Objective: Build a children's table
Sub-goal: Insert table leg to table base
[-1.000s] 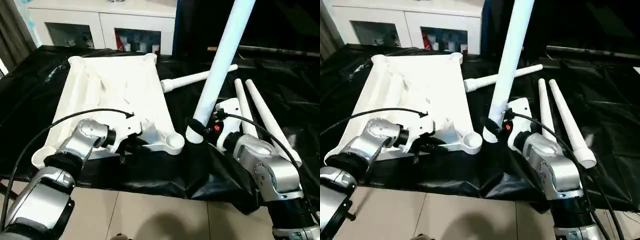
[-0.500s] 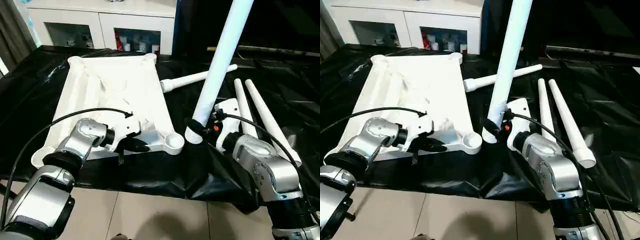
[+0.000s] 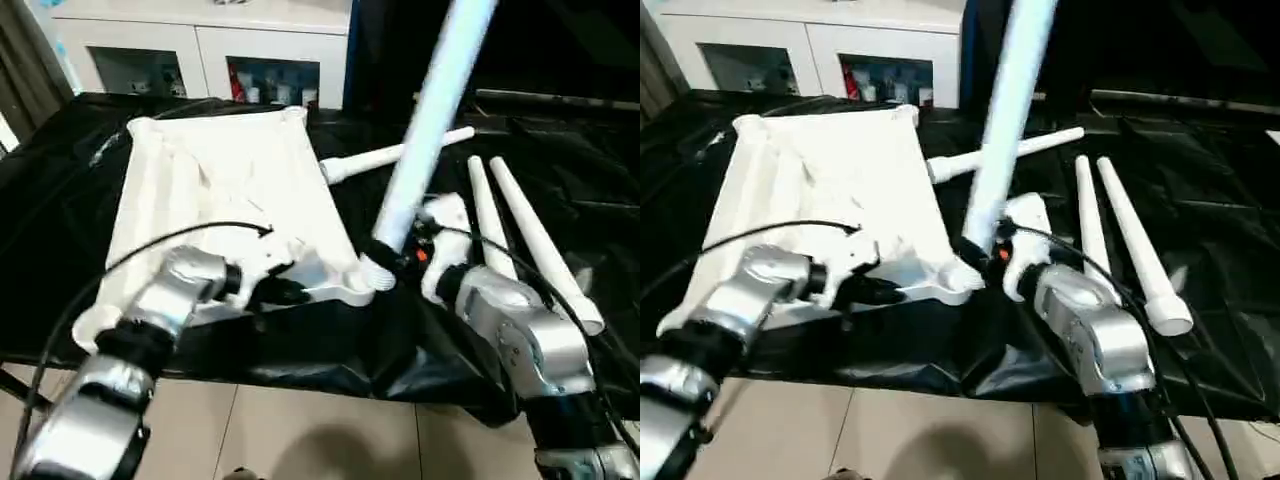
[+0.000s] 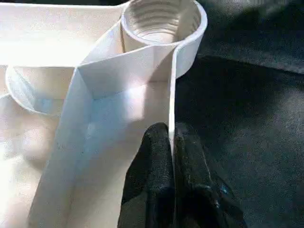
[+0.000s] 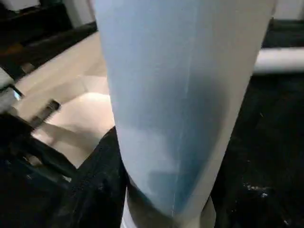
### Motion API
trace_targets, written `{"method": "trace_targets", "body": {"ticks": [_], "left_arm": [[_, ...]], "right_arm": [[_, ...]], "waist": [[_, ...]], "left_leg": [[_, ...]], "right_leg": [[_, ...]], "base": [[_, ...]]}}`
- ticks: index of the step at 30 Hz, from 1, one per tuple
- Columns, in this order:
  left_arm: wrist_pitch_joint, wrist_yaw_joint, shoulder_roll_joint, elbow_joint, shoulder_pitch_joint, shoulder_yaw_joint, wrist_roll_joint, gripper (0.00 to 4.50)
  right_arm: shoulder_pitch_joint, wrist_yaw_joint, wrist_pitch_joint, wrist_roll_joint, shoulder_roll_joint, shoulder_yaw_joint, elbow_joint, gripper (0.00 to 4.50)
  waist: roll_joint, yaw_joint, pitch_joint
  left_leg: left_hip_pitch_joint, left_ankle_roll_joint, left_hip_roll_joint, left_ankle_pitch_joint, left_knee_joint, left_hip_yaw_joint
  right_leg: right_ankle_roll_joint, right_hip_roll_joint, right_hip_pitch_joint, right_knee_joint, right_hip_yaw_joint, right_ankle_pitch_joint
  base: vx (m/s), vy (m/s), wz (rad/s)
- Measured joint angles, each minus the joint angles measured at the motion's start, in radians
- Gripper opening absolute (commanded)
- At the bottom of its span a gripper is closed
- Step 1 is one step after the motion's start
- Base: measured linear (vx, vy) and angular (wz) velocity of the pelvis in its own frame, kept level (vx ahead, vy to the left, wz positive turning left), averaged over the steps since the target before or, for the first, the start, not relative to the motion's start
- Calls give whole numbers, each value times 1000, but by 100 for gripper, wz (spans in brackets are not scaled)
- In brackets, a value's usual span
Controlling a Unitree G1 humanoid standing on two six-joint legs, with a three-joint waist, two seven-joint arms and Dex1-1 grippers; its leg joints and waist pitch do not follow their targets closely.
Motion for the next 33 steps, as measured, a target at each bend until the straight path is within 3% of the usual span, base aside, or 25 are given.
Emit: {"method": "trace_targets", "body": {"ticks": [6,14,21,33], "left_arm": [[62,29,-25,-72,23,-5,17,0],[82,48,-26,-73,21,-7,19,0],[102,49,-23,-89,22,-7,22,0],[107,60,-15,-89,23,-7,23,0]], "right_arm": [[-60,42,-13,-38,0,29,131,193],[-81,80,1,-49,-21,59,167,191],[-94,85,-4,-51,-19,55,195,191],[-119,107,-142,-31,55,-14,373,191]], "waist": [[0,2,0],[-1,0,0],[-3,0,0],[-5,-15,0]], "left_leg": [[-1,1,0,0,0,1],[0,2,0,1,0,1],[-1,3,0,1,0,1],[0,3,0,1,0,1]], "right_leg": [[0,0,0,-1,0,0],[0,0,0,0,0,0],[0,0,0,-1,0,0],[0,0,0,0,0,0]], "base": [[0,0,0],[0,0,0],[0,0,0],[0,0,0]]}}
